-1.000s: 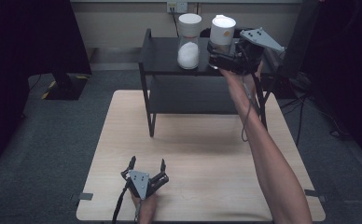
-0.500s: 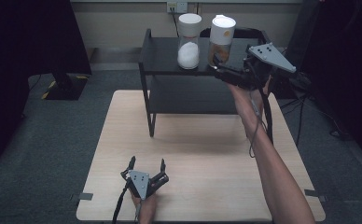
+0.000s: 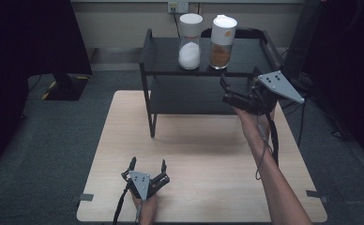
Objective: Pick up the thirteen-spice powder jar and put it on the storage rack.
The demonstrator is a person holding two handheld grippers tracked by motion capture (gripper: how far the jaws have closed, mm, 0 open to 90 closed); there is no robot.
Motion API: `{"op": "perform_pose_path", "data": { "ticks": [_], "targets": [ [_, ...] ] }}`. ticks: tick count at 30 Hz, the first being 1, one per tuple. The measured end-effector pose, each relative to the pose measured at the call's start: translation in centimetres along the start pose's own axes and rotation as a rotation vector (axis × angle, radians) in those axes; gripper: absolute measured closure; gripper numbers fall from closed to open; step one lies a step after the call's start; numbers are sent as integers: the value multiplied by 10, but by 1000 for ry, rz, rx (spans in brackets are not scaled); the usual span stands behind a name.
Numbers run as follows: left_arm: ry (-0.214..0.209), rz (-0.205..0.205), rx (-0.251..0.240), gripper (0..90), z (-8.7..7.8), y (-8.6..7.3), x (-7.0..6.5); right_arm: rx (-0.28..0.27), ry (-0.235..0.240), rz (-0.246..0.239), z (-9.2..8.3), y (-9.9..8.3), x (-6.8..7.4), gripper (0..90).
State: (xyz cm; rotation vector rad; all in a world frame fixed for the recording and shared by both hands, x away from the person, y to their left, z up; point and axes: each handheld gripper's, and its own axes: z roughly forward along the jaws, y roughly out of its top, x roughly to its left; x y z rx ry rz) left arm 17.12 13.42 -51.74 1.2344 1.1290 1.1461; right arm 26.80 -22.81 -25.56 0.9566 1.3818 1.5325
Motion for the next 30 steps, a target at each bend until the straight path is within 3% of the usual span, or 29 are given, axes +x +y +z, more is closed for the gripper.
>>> {"op": "perform_pose_path", "data": {
  "ticks": [7, 13, 22, 30],
  "targets": [
    [0, 0, 0, 1, 0, 0, 0, -9, -10, -41, -15, -21, 2, 0],
    [0, 0, 0, 1, 0, 0, 0, -19, -4, -22, -29, -40, 2, 0],
    [0, 0, -1, 1, 0, 0, 0, -16, -17, -80, -53, -68, 7, 0],
    [0, 0, 0, 1, 0, 0, 0, -6, -29, -62, -70, -94, 7, 0]
  ]
}}
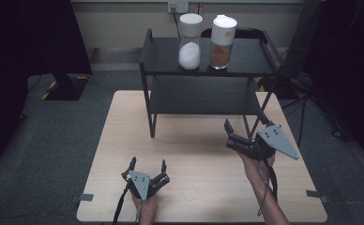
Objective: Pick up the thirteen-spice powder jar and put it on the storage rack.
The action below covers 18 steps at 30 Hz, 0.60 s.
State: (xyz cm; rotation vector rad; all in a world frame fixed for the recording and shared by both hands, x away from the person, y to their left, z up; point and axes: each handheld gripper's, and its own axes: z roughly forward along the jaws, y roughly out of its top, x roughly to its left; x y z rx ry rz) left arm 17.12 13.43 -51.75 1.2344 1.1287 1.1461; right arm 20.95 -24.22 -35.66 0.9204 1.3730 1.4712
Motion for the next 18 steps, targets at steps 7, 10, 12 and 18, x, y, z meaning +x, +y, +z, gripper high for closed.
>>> {"op": "perform_pose_path", "data": {
  "ticks": [7, 10, 12, 18],
  "targets": [
    [-1, 0, -1, 1, 0, 0, 0, 9, -14, 9, -8, -19, 1, 0],
    [-3, 0, -1, 1, 0, 0, 1, 12, -16, 27, -13, -27, 0, 0],
    [-3, 0, 0, 1, 0, 0, 1, 19, -19, 45, -16, -33, 0, 0],
    [-3, -1, -1, 1, 0, 0, 0, 46, -39, 52, -28, -55, 1, 0]
  ]
}}
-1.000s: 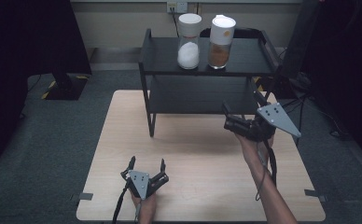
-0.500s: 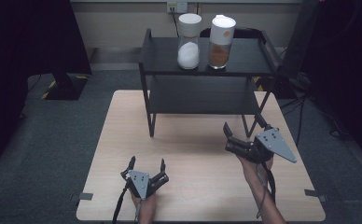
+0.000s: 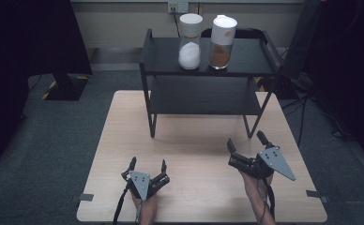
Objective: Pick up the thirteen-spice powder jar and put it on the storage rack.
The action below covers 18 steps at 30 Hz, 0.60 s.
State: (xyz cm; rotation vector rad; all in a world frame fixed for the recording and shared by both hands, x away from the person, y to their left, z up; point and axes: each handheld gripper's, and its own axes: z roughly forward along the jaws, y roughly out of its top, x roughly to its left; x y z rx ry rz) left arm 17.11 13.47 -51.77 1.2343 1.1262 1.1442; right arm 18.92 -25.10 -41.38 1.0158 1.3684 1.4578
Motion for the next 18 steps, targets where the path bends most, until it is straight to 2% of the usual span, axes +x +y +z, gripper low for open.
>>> {"op": "perform_pose_path", "data": {
  "ticks": [1, 3, 15, 18],
  "targets": [
    [0, 0, 0, 1, 0, 0, 0, 0, 0, 0, 0, 0, 0, 0],
    [0, 0, 0, 1, 0, 0, 0, 4, -4, 6, -6, -14, -1, 0],
    [2, 1, 1, 1, 0, 0, 0, 18, -26, -1, -20, -47, -4, 0],
    [2, 0, 0, 1, 0, 0, 0, 13, -29, -19, -23, -58, -5, 0]
  ]
}}
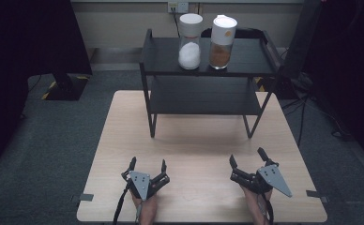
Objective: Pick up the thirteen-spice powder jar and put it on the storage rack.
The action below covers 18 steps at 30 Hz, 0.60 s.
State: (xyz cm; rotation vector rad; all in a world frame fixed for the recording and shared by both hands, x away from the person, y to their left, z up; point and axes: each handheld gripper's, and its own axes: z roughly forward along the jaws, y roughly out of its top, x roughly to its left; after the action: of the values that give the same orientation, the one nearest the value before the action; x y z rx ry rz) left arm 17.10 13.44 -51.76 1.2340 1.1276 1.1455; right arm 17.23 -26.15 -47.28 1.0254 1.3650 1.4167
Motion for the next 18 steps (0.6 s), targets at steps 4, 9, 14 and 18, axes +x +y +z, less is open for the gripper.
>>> {"op": "perform_pose_path", "data": {
  "ticks": [4, 9, 14, 18],
  "targets": [
    [2, 0, 0, 1, 0, 0, 0, 10, -8, -10, -4, -16, -1, 0],
    [2, 1, 0, 1, 0, 0, 0, 16, -40, -3, -9, -27, 2, 0],
    [2, 1, 1, 1, 0, 0, 0, 21, -63, 1, -11, -32, 4, 0],
    [2, 1, 1, 1, 0, 0, 0, 20, -79, 14, -13, -37, 5, 0]
  ]
}}
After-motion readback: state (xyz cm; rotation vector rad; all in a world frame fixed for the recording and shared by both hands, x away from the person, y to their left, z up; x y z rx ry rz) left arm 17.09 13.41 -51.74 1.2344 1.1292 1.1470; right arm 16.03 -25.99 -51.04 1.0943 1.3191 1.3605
